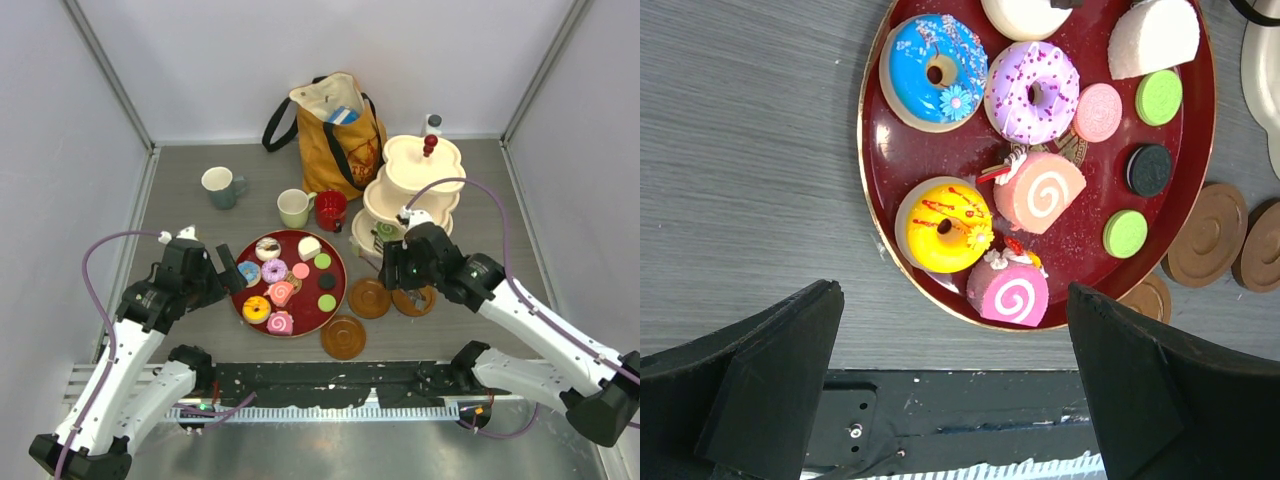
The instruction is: Serve the afternoon tea
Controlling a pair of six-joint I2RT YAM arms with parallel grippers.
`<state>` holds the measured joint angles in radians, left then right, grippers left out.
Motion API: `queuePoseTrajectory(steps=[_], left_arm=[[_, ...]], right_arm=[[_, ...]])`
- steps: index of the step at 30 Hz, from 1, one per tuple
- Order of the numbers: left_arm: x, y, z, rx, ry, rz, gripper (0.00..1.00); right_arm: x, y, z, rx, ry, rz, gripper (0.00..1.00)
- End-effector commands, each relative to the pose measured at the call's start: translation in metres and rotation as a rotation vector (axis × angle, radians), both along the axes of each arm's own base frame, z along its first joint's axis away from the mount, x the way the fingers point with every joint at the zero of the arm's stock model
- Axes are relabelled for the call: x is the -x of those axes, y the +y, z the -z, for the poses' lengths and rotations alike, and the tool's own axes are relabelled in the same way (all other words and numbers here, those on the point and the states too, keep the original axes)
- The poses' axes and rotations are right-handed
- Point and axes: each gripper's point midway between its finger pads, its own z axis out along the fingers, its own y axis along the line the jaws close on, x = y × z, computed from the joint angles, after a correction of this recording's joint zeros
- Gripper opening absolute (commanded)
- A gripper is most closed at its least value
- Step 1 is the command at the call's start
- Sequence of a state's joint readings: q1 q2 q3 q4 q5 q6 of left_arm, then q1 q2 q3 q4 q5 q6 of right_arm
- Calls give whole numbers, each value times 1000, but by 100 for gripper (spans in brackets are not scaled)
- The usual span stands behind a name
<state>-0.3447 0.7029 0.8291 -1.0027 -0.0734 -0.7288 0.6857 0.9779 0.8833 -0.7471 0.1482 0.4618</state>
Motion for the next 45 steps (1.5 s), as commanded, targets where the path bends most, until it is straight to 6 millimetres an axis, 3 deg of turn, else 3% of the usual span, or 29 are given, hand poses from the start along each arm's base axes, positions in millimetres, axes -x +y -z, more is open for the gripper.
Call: queuePoseTrajectory(steps=[1, 9, 11, 15, 29, 45], left_arm=[[-5, -4, -4, 20, -24, 9, 100], [-5, -4, -2, 17, -14, 10, 100], [-5, -4, -2, 17, -14, 9, 100], [-5, -5, -2, 18, -12, 12, 100], [-6, -5, -1, 18, -10, 14, 100], [-5, -6, -2, 21, -11, 18, 100]], right_arm=[[19, 41, -32, -124, -85, -235, 62], [77, 111, -48, -111, -112, -577, 62], [91, 125, -37, -52, -95, -659, 62], [100, 138, -24, 30, -87, -740, 62], [114, 157, 1, 125, -94, -949, 63], [99, 181, 19, 193, -99, -953, 63]])
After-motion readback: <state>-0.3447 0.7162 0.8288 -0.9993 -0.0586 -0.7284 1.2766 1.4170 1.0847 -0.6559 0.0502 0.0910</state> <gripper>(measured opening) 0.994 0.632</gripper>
